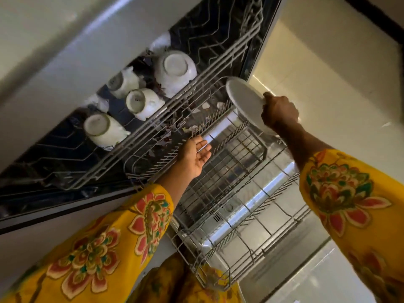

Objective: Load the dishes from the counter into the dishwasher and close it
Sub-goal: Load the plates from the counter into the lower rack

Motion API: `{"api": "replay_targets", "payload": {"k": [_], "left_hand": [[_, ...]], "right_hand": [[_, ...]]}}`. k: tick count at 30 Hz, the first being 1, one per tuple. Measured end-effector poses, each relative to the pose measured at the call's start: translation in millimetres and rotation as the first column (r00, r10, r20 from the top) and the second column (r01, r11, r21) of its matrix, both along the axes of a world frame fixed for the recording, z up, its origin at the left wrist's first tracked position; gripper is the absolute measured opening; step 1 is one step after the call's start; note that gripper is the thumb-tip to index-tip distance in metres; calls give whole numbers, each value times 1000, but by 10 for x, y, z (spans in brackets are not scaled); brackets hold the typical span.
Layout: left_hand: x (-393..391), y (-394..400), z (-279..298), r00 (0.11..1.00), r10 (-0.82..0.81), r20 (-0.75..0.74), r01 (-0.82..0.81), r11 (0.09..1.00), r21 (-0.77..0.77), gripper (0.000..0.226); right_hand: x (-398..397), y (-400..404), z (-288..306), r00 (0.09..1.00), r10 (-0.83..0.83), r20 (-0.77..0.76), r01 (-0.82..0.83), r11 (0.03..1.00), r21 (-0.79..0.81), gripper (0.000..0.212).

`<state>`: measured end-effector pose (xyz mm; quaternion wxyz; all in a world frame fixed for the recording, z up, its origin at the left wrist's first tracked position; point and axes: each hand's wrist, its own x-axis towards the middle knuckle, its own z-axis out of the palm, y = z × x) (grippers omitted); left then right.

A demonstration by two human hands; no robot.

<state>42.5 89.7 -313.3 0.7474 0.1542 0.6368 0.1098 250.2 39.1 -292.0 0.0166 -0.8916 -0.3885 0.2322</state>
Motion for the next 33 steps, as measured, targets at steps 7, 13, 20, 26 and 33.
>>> {"api": "replay_targets", "payload": {"k": [7,13,20,26,33], "left_hand": [[-296,33,-261,998,-26,-49,26,1000,-7,14],[-472,10,-293,996,-48,-81,47,999,-22,13],[-510,-40,-283,996,-52,-79,50,998,-33,10],[-544,-58,-310,996,-64,-68,62,998,-27,12],[-647,-35,-353,996,-61,-72,61,998,-8,25]], "right_hand": [[-3,363,-230,999,-34,24,33,999,3,37],[-38,361,-245,994,-82,77,77,994,74,36],[-22,297,-176,979,-176,104,156,971,181,28],[12,383,-200,979,-182,90,167,974,154,31],[100,398,-228,978,-193,86,178,971,157,32]]}}
